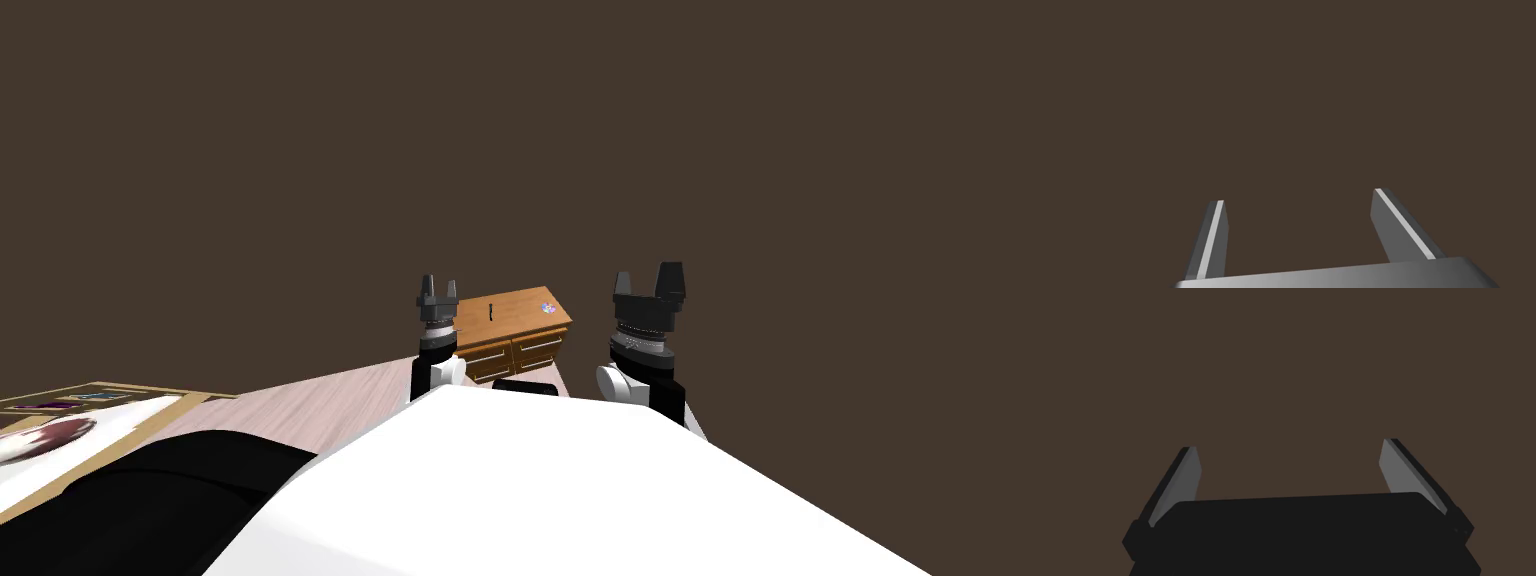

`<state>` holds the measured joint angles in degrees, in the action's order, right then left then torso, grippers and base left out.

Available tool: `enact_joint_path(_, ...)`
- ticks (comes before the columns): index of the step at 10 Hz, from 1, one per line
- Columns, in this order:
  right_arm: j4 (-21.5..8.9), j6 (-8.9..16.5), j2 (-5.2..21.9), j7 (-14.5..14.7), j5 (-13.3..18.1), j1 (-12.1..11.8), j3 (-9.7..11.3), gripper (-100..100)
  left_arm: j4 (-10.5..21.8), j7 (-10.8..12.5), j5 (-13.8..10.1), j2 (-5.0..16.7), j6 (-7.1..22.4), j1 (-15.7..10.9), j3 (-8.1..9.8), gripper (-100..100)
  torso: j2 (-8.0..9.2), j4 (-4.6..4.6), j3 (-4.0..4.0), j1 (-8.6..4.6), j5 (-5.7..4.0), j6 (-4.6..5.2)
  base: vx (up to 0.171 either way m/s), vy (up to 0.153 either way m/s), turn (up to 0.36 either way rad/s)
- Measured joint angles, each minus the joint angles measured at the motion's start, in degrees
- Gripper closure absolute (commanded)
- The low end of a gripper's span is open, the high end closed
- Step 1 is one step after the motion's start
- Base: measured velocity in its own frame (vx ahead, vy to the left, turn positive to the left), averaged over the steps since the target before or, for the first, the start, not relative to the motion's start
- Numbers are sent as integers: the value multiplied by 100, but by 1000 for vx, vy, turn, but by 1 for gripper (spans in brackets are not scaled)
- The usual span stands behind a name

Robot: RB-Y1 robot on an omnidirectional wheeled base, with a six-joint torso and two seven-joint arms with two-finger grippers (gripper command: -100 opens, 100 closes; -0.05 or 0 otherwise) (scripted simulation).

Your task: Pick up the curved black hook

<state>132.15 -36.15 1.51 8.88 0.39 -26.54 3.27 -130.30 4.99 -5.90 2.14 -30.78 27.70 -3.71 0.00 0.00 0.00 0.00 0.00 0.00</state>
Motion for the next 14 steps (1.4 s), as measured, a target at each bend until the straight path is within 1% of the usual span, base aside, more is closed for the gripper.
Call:
enact_joint_path(1,0,0,0,0,0,1,1,0,61,-47,-83,134,58,-45,61,-100,13,2,7,-10,-2,3,-76,-69,-190)
enact_joint_path(2,0,0,-1,0,0,1,1,0,121,-138,-171,256,177,-116,112,-100,23,5,13,-22,-5,3,-71,-73,-187)
enact_joint_path(3,0,0,-1,0,0,1,1,0,218,-247,-258,367,290,-186,149,-100,26,6,15,-26,-6,3,-58,-57,-205)
enact_joint_path(4,0,0,-1,0,0,1,1,0,263,-366,-354,483,410,-189,170,-100,24,5,14,-21,-5,2,-45,-38,-201)
enact_joint_path(6,0,0,0,0,0,1,1,0,624,-638,-590,738,645,-403,267,-100,18,4,10,-8,-2,3,-38,-22,-176)
enact_joint_path(7,0,0,0,0,0,0,0,0,649,-713,-658,808,755,-423,301,-100,14,4,9,-4,-1,-1,-19,-24,-195)
enact_joint_path(8,0,0,0,0,0,1,0,0,787,-783,-775,939,876,-521,375,-100,10,2,6,-4,-1,2,-33,-25,-291)
enact_joint_path(9,0,0,0,0,0,1,0,0,869,-909,-918,1083,1041,-561,431,-100,13,3,7,-5,-2,2,-29,-9,-83)
enact_joint_path(10,0,0,0,0,0,0,0,0,947,-1003,-976,1133,1159,-615,441,-100,12,3,7,0,0,-2,-29,-11,-165)
enact_joint_path(11,0,0,0,0,0,1,0,0,1088,-1107,-1083,1244,1298,-695,475,-100,12,3,7,1,0,1,-43,-4,-309)
enact_joint_path(12,0,0,0,0,0,1,0,0,1227,-1249,-1245,1401,1496,-805,545,-100,15,3,9,4,0,2,-34,3,-149)
enact_joint_path(13,0,0,0,0,0,0,0,0,1274,-1335,-1320,1473,1635,-811,566,-100,15,4,9,6,1,-2,-33,3,-226)
enact_joint_path(14,0,0,0,0,0,1,0,0,1406,-1433,-1445,1604,1817,-901,613,-100,14,3,8,7,1,1,-43,14,-361)
